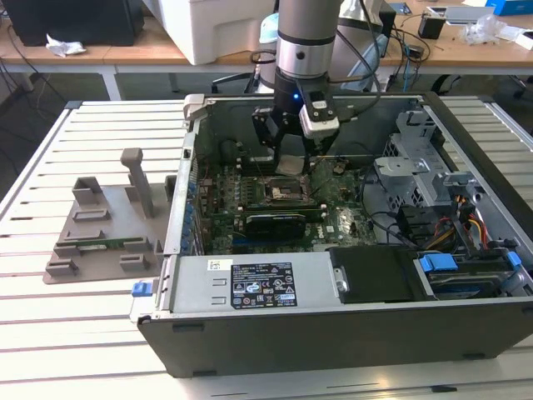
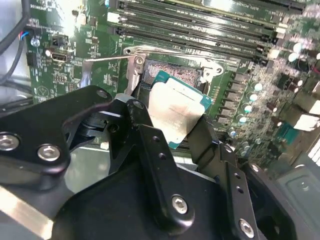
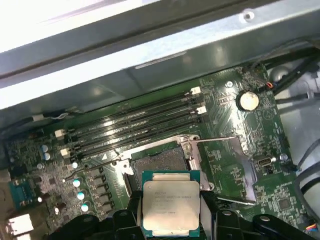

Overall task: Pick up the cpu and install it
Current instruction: 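Place the cpu into insertion slot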

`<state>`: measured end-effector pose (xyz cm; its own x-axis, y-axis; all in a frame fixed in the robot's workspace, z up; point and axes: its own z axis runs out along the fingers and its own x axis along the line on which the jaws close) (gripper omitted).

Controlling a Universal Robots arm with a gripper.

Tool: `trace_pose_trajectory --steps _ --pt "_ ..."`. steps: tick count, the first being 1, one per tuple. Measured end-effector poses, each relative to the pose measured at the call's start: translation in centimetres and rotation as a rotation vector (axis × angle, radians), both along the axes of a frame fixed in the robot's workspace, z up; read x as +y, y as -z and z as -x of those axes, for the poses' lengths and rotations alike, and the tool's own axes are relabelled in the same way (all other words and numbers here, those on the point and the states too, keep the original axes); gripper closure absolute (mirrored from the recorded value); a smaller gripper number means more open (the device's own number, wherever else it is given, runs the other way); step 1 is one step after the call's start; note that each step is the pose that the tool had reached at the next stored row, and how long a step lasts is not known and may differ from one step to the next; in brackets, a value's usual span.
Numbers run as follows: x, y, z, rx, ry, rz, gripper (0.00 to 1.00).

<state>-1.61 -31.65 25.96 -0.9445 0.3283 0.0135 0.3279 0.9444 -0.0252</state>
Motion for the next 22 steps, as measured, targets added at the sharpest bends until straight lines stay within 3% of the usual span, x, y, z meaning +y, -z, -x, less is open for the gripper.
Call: trace_pose_trajectory --steps 4,15,22 --pt "0.00 0.00 0.00 -0.0001 0.089 0.0007 0.45" --pt "0.00 0.01 0.00 -0.0002 0.230 0.0057 0.45" --pt "0.00 0.01 0.00 0.0000 0.345 0.0067 0.45"
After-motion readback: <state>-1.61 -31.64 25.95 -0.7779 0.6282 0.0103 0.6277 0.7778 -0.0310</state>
